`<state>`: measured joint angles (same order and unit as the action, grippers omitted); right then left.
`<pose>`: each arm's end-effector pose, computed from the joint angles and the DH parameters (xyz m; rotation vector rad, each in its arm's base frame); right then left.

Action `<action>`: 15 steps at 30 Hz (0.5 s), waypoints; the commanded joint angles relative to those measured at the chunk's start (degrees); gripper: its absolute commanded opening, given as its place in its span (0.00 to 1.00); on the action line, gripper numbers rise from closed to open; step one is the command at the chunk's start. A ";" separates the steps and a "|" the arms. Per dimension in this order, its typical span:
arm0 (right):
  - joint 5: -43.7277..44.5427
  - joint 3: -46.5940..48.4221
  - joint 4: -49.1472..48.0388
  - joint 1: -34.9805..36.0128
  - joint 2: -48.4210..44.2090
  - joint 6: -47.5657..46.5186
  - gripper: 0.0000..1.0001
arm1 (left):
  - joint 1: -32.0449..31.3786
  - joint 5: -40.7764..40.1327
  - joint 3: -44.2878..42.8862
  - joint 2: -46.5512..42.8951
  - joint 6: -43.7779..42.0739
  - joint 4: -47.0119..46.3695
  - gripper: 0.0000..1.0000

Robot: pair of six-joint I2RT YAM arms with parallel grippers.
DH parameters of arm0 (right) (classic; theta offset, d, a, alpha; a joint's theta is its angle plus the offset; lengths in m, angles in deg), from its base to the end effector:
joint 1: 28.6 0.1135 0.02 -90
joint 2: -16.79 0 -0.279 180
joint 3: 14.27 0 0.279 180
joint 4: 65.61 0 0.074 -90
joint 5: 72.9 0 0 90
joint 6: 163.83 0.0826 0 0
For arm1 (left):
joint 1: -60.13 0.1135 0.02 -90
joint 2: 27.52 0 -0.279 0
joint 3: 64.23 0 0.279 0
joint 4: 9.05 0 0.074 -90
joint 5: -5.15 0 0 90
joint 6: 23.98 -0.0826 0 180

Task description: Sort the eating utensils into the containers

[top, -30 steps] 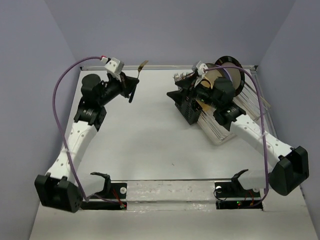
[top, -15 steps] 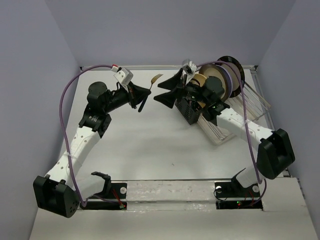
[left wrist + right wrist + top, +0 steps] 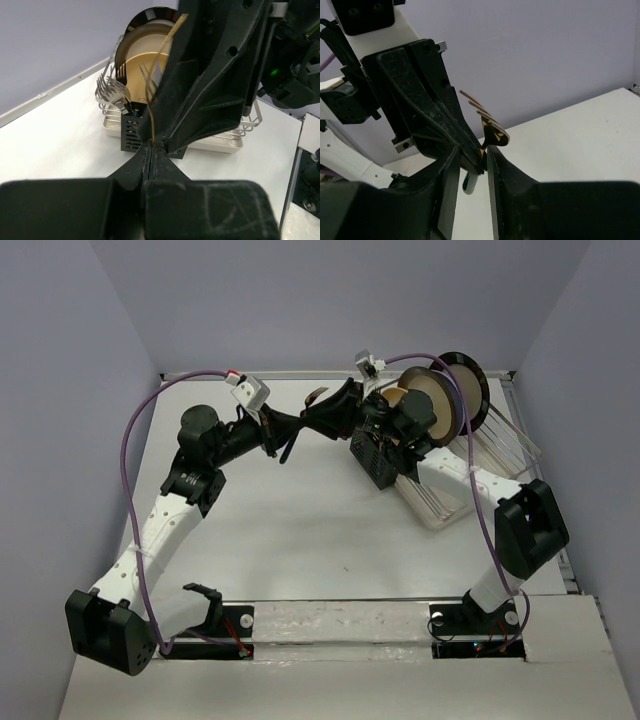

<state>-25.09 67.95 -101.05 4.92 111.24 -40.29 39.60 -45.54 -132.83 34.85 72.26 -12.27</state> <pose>0.3350 0.2884 0.3858 -0.7141 1.2209 1.4154 0.2663 -0.1556 0.4136 0.7509 1.3005 -0.8589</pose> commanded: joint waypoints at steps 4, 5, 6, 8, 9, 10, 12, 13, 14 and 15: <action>1.59 3.06 -6.64 0.32 1.52 2.49 0.21 | -1.44 3.41 0.37 -0.67 0.62 -3.17 0.00; 1.50 3.15 -6.81 0.32 1.61 2.67 0.21 | -1.53 3.41 0.55 -0.58 0.62 -3.17 0.00; 1.41 3.24 -6.90 0.32 1.70 2.76 0.20 | -1.53 3.49 0.55 -0.49 0.62 -3.17 0.00; 1.41 3.41 -7.07 0.85 1.78 3.11 0.15 | -1.70 3.41 0.46 -0.32 0.53 -3.17 0.00; 1.24 3.59 -6.99 0.85 1.87 3.11 0.12 | -1.61 3.41 0.37 -0.23 0.53 -3.17 0.00; 1.15 3.68 -6.90 0.85 1.96 3.11 0.08 | -1.70 3.41 0.46 -0.23 0.44 -3.08 0.00; 0.89 4.11 -6.55 0.85 2.14 2.94 0.04 | -1.79 3.41 0.29 -0.14 0.35 -2.91 0.00; 0.89 3.94 -6.55 0.85 2.22 2.85 0.00 | -1.79 3.41 0.37 -0.06 0.26 -2.91 0.00; 1.06 3.59 -6.81 0.85 2.14 2.85 0.00 | -1.79 3.32 0.37 -0.14 0.35 -2.82 0.00; 1.15 3.33 -7.07 0.85 1.79 2.67 0.00 | -1.79 3.23 0.46 -0.06 0.18 -2.82 0.00</action>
<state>-25.71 68.85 -104.39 5.25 112.93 -36.31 39.12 -46.32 -132.50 35.09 71.84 -12.81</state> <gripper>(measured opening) 0.022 0.018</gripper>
